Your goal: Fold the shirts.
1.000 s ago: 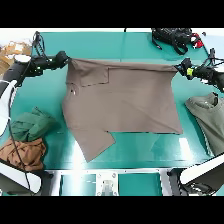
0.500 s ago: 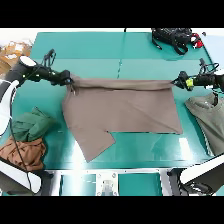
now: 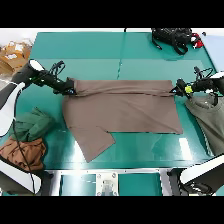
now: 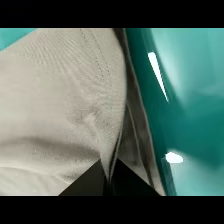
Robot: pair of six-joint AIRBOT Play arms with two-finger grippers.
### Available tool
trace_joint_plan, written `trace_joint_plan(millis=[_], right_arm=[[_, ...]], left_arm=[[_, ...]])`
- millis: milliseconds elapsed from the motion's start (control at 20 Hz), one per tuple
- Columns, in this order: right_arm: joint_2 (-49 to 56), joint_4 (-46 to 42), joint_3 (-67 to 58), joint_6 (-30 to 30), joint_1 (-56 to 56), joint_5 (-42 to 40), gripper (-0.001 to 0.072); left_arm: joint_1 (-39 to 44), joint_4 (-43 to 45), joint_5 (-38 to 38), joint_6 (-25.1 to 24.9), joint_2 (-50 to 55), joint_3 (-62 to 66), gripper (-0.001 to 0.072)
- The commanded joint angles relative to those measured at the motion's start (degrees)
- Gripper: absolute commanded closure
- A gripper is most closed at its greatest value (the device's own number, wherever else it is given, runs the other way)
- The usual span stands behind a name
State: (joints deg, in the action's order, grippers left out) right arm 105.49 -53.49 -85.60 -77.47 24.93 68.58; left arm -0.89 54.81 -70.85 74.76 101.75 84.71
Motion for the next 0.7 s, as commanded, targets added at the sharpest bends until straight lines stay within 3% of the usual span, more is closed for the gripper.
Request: trace_joint_plan(millis=[0, 650], right_arm=[[-0.5, -1.7, -1.1, -1.7, 0.0, 2.0, 0.0696], [-0.5, -10.2, 1.2, -3.1, -0.1, 4.4, 0.0696]], left_arm=[[0.0, 0.8, -4.3, 1.8, 0.0, -0.1, 0.0687], [0.1, 8.0, -8.7, 6.0, 0.3, 5.0, 0.0687]])
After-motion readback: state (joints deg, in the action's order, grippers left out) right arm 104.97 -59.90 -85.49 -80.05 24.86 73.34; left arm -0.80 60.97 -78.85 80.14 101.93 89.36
